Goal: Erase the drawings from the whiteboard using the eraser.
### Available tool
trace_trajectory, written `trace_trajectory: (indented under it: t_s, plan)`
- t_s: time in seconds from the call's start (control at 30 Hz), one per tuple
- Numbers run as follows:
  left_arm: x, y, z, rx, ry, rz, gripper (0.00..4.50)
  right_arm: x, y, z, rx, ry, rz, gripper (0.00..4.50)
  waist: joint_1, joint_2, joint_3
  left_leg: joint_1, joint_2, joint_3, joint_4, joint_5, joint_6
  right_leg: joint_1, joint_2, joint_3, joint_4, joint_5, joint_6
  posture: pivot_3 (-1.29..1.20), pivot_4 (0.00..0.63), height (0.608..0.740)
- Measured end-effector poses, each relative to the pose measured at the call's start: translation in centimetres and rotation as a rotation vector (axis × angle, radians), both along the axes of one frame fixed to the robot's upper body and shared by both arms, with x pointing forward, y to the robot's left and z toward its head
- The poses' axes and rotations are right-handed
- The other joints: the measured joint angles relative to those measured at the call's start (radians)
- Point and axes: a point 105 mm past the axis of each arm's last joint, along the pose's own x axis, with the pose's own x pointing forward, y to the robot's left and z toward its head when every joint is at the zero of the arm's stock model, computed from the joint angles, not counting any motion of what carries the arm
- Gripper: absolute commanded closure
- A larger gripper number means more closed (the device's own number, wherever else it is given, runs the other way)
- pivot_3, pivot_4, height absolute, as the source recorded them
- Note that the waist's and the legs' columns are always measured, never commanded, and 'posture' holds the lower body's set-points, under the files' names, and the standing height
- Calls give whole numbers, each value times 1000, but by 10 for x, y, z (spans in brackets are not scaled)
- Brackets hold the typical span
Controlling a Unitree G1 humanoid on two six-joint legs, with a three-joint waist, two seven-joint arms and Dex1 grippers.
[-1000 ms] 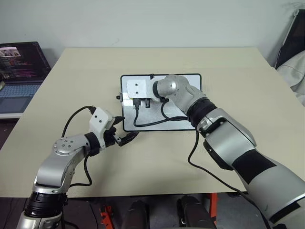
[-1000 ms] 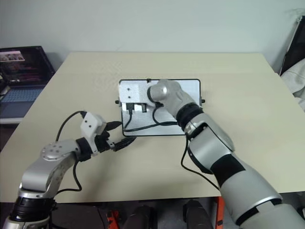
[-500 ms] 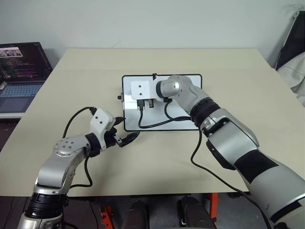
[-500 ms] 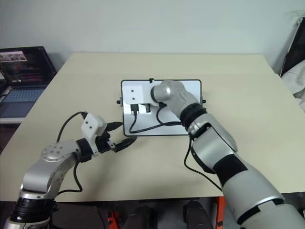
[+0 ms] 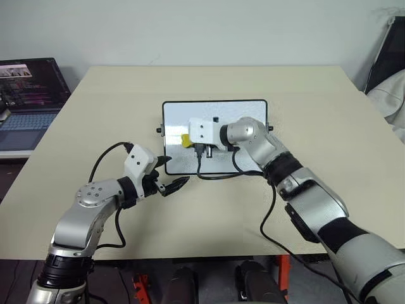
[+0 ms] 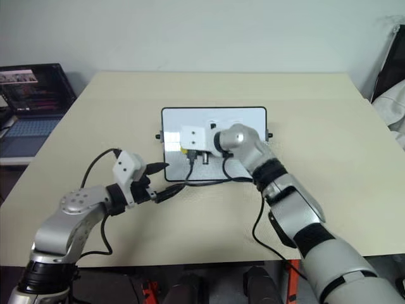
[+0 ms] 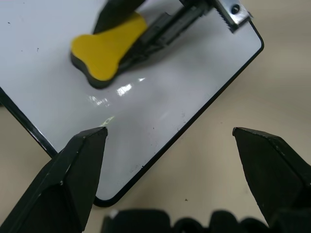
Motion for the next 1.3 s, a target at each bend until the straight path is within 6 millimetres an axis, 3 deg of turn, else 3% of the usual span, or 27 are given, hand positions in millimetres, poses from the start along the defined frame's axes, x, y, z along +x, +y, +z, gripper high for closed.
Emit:
trace_trajectory:
  t_s: [0.1, 0.2, 0.27, 0.33, 0.43, 0.57, 0.7, 0.9, 1.07, 1.3]
  plan:
    - [-1, -5, 4, -5, -10, -18, 0, -4, -32, 5, 171, 42, -129, 3542, 11, 0, 0, -2, 0, 0, 0, 0, 0, -1, 0, 0, 0, 0, 0, 0, 150, 740]
    - [1, -19, 17, -18, -45, -68, 0, -13, -79, 23, 366, 27, -329, 3551, 15, 0, 0, -6, 0, -1, 0, 0, 0, -3, 0, -1, -3, 0, 0, 0, 150, 740]
    - [1, -34, 27, -31, -74, -125, 0, -30, -115, 33, 445, 8, -449, 3663, 17, 0, 0, -8, 0, -2, -1, 0, 0, -3, 0, -2, -7, 0, 0, 0, 150, 740]
    - [0, -45, 33, -36, -88, -181, 0, -52, -147, 26, 486, 48, -577, 3670, 16, 0, 0, -9, 0, -2, -1, 0, 0, -3, 0, -2, -8, -1, 2, 0, 150, 740]
    - [-3, -63, 38, -28, -89, -276, 0, -83, -175, 12, 544, 154, -731, 3670, 9, 0, 0, -9, 0, 0, -1, 0, 0, -4, 0, 0, -8, -1, 2, 0, 150, 740]
    - [-8, -97, 42, -49, -81, -453, 0, -105, -194, 6, 596, 187, -915, 3670, 4, 1, 0, -5, -1, 1, -1, 0, 0, -1, 3, 0, -7, -1, 2, 0, 150, 740]
    - [-14, -123, 36, -38, -61, -614, 0, -109, -205, -25, 620, 289, -1098, 3670, 6, 1, 0, -4, -1, 3, -1, 0, 0, 0, 5, 1, -7, -1, 2, 0, 150, 740]
    - [-12, -149, 20, 18, -62, -767, 0, -97, -212, -58, 635, 379, -1216, 3670, 7, 1, 0, -4, -1, 4, -1, 0, 1, 0, 5, 1, -7, -1, 2, 0, 150, 740]
    - [-7, -163, 21, 32, -106, -801, 0, -79, -229, -55, 673, 329, -1265, 3670, 7, 1, 0, -4, -1, 4, -1, 0, 1, 0, 4, 1, -7, -1, 2, 0, 150, 740]
    - [-8, -170, 20, 29, -123, -804, 0, -64, -249, -63, 712, 348, -1322, 1403, 9, 1, 0, -5, -1, 4, -1, 0, 1, 0, 4, 1, -7, -1, 3, 0, 150, 740]
